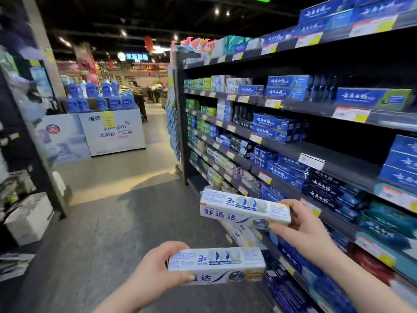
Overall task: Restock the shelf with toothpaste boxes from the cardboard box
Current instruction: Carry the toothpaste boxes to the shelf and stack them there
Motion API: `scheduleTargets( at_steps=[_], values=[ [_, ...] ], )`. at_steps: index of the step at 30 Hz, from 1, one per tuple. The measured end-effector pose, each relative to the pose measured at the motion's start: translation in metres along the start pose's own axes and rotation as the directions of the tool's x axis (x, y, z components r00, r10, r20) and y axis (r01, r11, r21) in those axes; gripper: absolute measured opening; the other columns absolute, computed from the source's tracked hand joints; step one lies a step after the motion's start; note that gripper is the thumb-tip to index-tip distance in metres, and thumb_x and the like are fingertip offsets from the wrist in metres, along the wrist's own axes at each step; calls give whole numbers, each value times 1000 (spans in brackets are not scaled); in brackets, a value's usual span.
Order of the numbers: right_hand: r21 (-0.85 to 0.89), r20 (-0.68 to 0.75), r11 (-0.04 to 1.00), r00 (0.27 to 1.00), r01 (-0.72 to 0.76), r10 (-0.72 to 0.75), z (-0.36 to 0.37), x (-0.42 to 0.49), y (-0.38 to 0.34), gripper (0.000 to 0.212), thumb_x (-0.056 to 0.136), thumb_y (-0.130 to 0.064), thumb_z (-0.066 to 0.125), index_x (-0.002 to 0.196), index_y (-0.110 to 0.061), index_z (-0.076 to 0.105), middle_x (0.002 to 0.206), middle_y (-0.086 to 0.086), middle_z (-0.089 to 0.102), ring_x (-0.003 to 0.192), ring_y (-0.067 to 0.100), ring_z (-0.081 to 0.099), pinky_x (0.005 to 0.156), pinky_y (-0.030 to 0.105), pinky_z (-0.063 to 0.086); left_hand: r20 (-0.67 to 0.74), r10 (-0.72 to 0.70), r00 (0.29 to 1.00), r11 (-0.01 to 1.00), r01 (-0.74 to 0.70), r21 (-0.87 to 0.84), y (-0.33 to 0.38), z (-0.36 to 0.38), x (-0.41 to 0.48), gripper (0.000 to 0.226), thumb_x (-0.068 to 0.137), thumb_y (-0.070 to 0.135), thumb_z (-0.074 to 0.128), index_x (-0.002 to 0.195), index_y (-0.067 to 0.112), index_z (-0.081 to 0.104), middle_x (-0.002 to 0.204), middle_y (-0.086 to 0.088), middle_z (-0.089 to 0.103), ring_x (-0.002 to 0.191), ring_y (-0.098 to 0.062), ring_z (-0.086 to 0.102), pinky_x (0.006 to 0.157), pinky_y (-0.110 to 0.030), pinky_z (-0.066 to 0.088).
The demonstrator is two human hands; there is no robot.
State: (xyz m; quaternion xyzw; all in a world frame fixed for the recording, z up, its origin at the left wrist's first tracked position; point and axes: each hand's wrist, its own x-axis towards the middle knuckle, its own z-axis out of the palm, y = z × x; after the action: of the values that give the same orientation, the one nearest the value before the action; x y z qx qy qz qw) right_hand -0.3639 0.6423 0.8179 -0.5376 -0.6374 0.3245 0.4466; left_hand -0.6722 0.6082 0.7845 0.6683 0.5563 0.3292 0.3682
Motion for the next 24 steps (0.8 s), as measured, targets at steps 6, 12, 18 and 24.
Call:
scheduleTargets(
  at_steps=[6, 12, 18, 24],
  values=[
    [-51, 38, 998, 999, 40, -38, 24, 133, -2, 37, 76, -16, 73, 95, -38, 51, 96, -13, 69, 87, 2, 64, 79, 28, 52, -17, 26, 1000, 999, -25, 45, -16, -39, 116, 50, 45, 36, 78, 87, 53, 59, 97, 19, 63, 77, 4, 60, 68, -6, 44],
    [-54, 64, 998, 997, 39, -35, 53, 235, 3, 34, 78, -13, 70, 101, -31, 53, 94, -13, 69, 80, -2, 63, 69, 20, 51, -55, 38, 998, 999, -37, 21, -38, -73, 218, 47, 57, 15, 83, 90, 43, 62, 97, 23, 63, 77, 7, 59, 67, -5, 43],
    [-54, -21, 998, 999, 29, -30, 85, 337, 16, 35, 80, -13, 68, 102, -35, 52, 93, -29, 66, 83, -2, 64, 71, 22, 53, 23, 75, 997, 997, -74, -39, -64, -120, 340, 43, 45, 36, 77, 86, 39, 67, 97, 5, 68, 72, 4, 60, 68, -10, 45],
    [-53, -167, 998, 986, 16, -25, 126, 441, 12, 36, 80, -11, 68, 103, -34, 53, 93, -32, 65, 83, 0, 65, 76, 31, 54, 102, 154, 983, 988, -152, -30, -77, -185, 476, 36, 55, 19, 81, 85, 35, 69, 96, 16, 67, 71, 7, 60, 65, -5, 45]
  ],
)
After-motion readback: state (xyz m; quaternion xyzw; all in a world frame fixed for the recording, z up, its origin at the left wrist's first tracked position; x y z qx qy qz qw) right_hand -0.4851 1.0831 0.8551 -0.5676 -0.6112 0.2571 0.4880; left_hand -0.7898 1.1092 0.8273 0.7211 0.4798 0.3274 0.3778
